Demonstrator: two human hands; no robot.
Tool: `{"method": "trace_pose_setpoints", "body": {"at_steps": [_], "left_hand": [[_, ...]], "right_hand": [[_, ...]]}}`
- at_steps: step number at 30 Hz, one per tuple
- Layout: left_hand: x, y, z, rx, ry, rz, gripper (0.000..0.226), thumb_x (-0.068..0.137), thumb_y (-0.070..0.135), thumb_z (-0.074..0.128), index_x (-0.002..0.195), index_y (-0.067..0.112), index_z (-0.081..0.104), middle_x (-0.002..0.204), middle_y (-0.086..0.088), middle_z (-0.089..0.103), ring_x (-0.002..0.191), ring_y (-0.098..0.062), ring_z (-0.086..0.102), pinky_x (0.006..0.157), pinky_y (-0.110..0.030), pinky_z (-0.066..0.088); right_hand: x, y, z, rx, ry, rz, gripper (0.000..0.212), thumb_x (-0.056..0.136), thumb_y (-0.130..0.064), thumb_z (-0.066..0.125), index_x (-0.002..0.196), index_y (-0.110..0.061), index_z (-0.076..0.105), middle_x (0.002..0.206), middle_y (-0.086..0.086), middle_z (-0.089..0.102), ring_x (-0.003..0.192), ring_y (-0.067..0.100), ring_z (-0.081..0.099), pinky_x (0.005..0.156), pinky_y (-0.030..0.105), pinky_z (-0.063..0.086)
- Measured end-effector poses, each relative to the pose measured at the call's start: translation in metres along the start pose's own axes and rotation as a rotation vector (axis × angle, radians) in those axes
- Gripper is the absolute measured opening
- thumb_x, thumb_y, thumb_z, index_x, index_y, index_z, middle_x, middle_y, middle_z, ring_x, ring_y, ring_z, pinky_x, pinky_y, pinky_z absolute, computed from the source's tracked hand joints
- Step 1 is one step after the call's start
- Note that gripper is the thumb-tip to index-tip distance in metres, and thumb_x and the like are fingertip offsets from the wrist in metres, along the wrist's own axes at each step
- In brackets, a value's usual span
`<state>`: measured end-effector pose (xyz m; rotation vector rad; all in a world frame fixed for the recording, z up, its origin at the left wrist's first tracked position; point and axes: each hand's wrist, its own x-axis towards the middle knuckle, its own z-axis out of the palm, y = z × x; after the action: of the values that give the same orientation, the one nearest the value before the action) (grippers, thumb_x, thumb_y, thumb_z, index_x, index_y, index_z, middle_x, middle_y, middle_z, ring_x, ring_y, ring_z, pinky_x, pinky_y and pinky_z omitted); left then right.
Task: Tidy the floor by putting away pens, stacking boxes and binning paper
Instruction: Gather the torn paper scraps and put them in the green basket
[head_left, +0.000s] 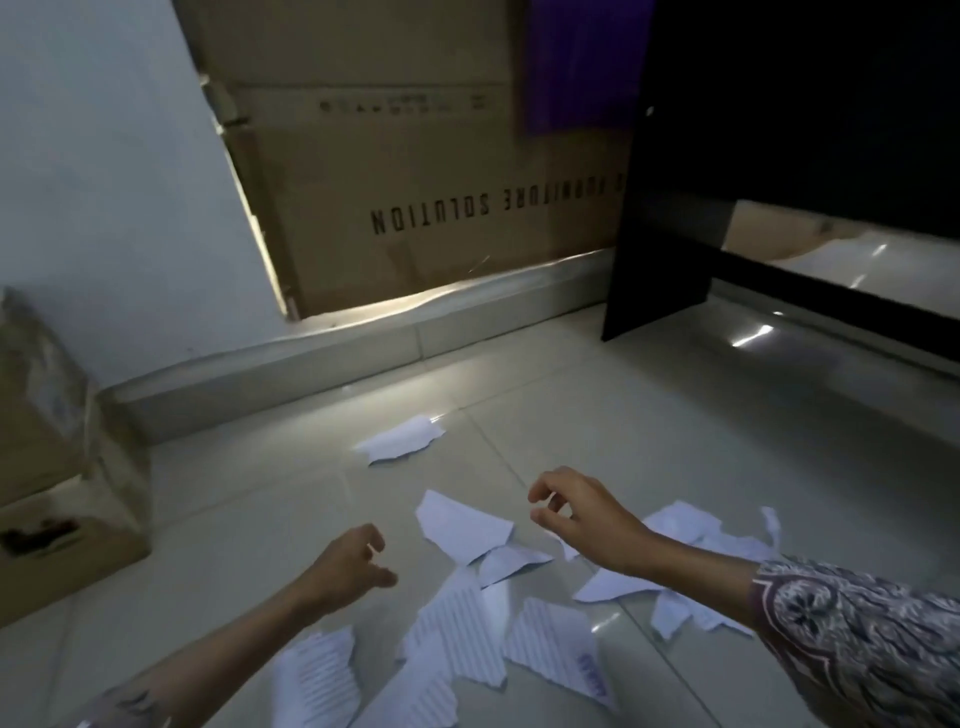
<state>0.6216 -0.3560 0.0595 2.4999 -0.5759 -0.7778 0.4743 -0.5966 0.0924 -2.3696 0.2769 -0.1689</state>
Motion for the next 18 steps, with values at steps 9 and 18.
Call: {"method": "trace_pose_setpoints", "body": {"at_steps": [9, 18], "left_hand": [[0.0, -0.1, 0.03, 0.541, -0.245, -0.045, 0.083, 0.071, 0.034, 0.076, 0.134, 0.01, 0.027, 0.135, -0.013, 0.028, 0.126, -0.029, 0.032, 0.104, -0.042, 0.036], [0.001, -0.124, 0.044, 0.424, -0.124, -0.094, 0.087, 0.066, 0.028, 0.081, 0.13, 0.01, 0.024, 0.133, -0.01, 0.037, 0.125, -0.027, 0.035, 0.104, -0.041, 0.031]], "right_hand": [[0.011, 0.004, 0.086, -0.005, -0.124, -0.001, 0.014, 0.092, -0.02, 0.053, 0.103, -0.013, 0.057, 0.108, 0.003, 0.055, 0.093, 0.014, 0.057, 0.071, 0.016, 0.043], [0.021, -0.001, 0.126, -0.024, -0.203, -0.005, 0.019, 0.091, -0.019, 0.054, 0.108, -0.01, 0.055, 0.107, 0.0, 0.05, 0.096, 0.017, 0.057, 0.083, 0.027, 0.046]]}}
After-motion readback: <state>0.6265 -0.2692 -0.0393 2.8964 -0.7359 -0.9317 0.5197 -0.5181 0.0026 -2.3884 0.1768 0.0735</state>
